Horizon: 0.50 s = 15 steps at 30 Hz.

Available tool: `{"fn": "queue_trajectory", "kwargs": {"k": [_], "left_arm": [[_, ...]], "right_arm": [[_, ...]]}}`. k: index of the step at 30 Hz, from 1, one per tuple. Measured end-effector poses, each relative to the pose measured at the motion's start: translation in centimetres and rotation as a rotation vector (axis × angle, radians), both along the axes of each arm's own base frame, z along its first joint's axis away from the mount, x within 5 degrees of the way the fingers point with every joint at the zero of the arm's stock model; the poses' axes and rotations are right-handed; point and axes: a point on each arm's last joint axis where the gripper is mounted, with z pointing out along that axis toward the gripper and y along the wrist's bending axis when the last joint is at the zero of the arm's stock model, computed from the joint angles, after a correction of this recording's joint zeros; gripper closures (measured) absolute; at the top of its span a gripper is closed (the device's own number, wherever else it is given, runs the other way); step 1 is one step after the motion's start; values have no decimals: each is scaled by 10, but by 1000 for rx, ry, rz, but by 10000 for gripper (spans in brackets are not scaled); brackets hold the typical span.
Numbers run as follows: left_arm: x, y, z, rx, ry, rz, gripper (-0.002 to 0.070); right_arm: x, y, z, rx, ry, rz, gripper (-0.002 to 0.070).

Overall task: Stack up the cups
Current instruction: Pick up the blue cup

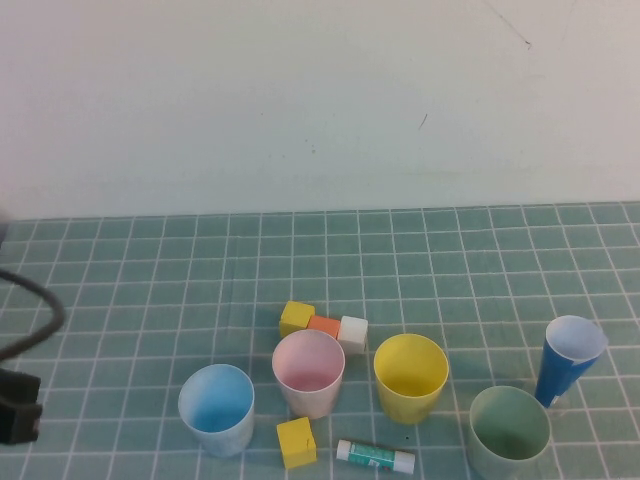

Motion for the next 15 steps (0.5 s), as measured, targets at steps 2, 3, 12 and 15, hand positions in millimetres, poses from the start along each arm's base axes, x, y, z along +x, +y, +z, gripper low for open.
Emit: {"fn": "queue_trajectory", "kwargs": {"k": [2, 3, 12, 15], "left_arm": [[19, 1, -1, 24, 62, -11, 677], [28, 1, -2, 30, 86, -18, 677], [74, -32, -36, 61, 262, -172, 677], [83, -50, -48, 69, 280, -216, 677]], "right_arm": [[0, 0, 0, 0, 0, 0, 679], [0, 0, 0, -2, -1, 0, 679], [0, 0, 0, -3, 2, 4, 679], [0, 0, 0, -3, 3, 5, 679]]}}
